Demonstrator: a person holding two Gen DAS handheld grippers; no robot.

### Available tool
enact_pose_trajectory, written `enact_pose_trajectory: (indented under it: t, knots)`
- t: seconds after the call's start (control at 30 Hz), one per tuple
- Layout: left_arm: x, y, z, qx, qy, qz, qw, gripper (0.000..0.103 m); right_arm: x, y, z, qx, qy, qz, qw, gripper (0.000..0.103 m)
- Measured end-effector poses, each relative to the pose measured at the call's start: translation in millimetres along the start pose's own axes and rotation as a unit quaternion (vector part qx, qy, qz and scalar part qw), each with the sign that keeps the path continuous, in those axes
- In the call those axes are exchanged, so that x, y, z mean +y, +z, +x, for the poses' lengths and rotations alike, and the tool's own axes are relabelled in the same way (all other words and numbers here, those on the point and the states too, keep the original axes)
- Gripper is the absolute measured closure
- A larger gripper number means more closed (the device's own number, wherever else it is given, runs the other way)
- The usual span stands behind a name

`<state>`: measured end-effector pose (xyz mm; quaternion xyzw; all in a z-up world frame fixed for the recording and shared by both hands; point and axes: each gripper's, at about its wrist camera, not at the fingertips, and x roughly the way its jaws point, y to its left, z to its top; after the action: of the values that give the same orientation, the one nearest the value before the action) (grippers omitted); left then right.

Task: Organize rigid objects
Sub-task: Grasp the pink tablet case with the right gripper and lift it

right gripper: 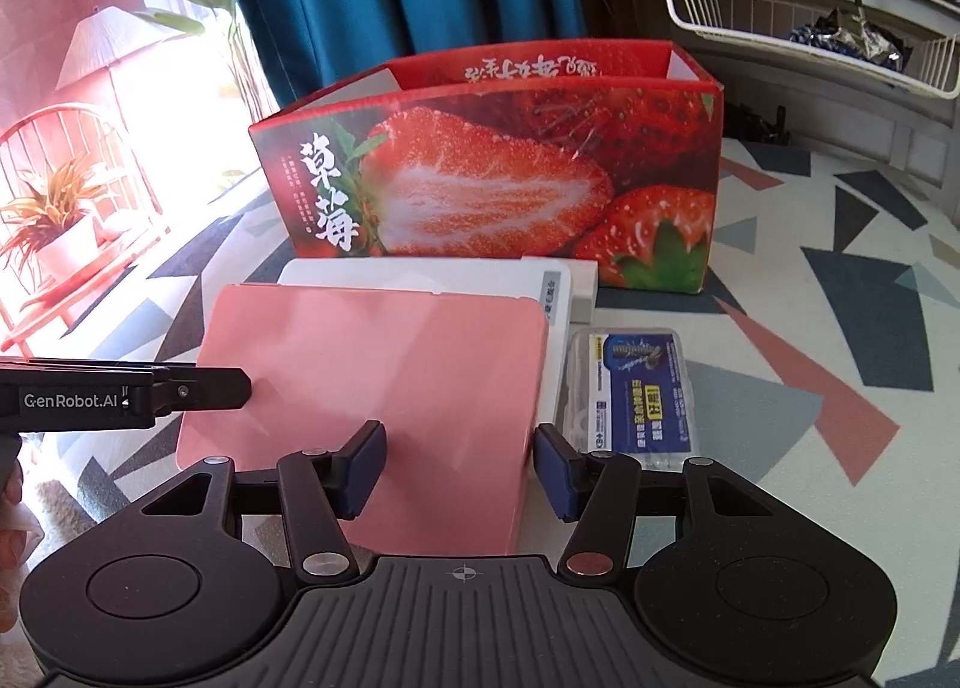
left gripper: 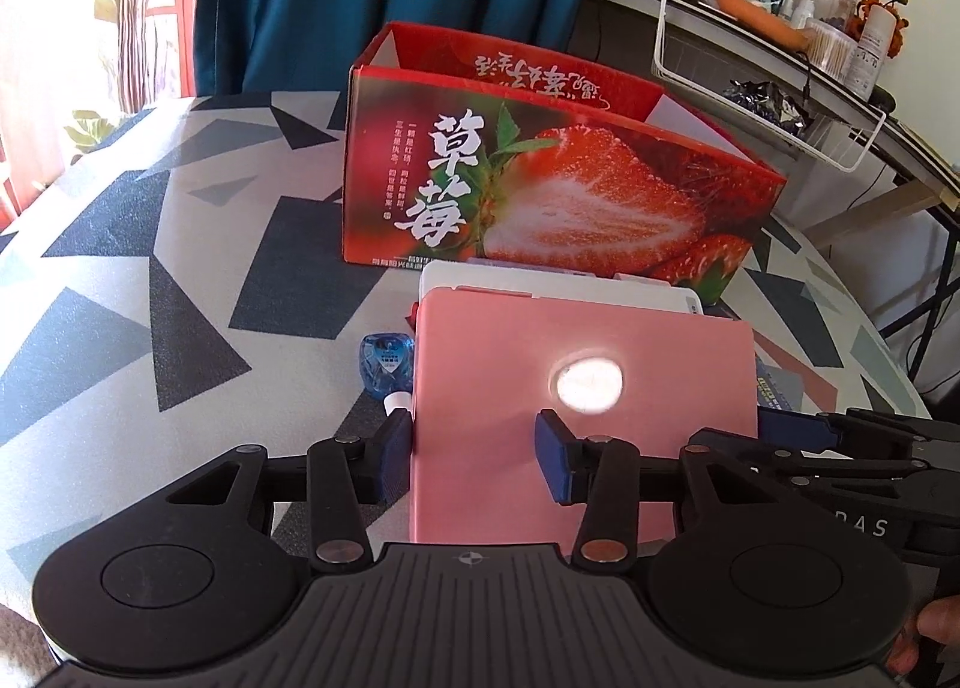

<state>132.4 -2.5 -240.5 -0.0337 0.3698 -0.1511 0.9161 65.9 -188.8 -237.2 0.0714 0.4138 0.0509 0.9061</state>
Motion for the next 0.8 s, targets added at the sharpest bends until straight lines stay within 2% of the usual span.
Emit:
enact_pose_trajectory:
  t: [0.43,0.57,0.8]
  knots:
    - [-0.6,29.1,-19.1,-0.039,-0.001,-0.008,0.9992,0.055,0.2,31.9,-18.8,-0.044,-0.001,-0.001,0.999,0.064]
    - [-1.4,56.2,-32.3,-0.07,-0.001,-0.009,0.9975,0.055,2.8,56.4,-29.2,-0.065,0.004,-0.001,0.998,0.065]
    - [-7.2,112.7,-53.2,-0.12,-0.002,-0.009,0.9927,0.055,7.0,118.2,-43.4,-0.127,0.005,-0.01,0.992,0.066]
